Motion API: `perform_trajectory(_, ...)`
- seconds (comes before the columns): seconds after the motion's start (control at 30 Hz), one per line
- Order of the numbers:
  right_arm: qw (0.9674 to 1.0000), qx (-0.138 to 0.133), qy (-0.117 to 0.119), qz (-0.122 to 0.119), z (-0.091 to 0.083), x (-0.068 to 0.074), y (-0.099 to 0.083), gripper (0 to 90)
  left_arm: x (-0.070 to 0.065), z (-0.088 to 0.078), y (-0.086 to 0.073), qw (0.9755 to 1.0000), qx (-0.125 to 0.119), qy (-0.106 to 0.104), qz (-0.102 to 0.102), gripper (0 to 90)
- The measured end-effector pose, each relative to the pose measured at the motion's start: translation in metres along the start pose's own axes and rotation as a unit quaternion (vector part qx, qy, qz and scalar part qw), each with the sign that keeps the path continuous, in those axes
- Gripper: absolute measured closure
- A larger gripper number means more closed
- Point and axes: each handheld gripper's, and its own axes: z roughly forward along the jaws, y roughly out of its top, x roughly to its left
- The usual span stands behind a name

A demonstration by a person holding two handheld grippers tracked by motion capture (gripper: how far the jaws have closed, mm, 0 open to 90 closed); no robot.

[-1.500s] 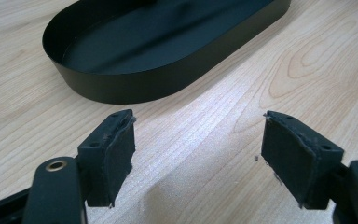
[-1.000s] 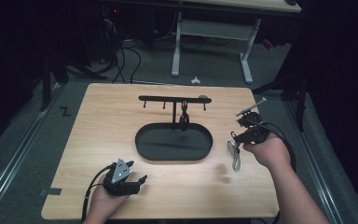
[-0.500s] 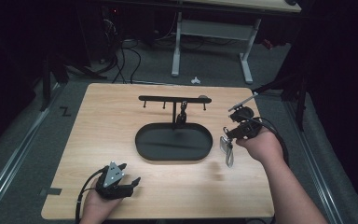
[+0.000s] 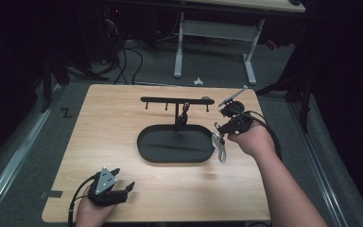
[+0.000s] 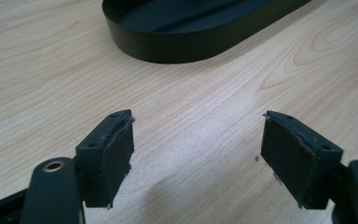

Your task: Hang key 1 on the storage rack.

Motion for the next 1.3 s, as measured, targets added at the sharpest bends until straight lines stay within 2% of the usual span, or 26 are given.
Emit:
perform_trajectory(0.3,1.0,-0.005,0.002,-0.008,-0.003,0.005,0.009,85.8,-0.001,0.001,0.001,1.0,0.003,-0.001,0.003,25.6)
perform_trajectory(0.63,0.9998,-0.015,0.0,-0.012,-0.012,0.006,0.027,85.8,0.001,0.001,0.001,1.0,0.001,-0.002,0.001,25.6)
perform_trajectory(0.9,0.9996,-0.021,0.001,-0.018,-0.011,0.011,0.041,85.8,0.001,0.001,0.001,1.0,0.0,-0.003,0.001,25.6)
perform_trajectory(1.3,0.9998,-0.021,0.003,0.006,-0.003,0.001,0.046,85.8,0.002,0.0,0.001,1.0,-0.002,-0.003,-0.001,25.5)
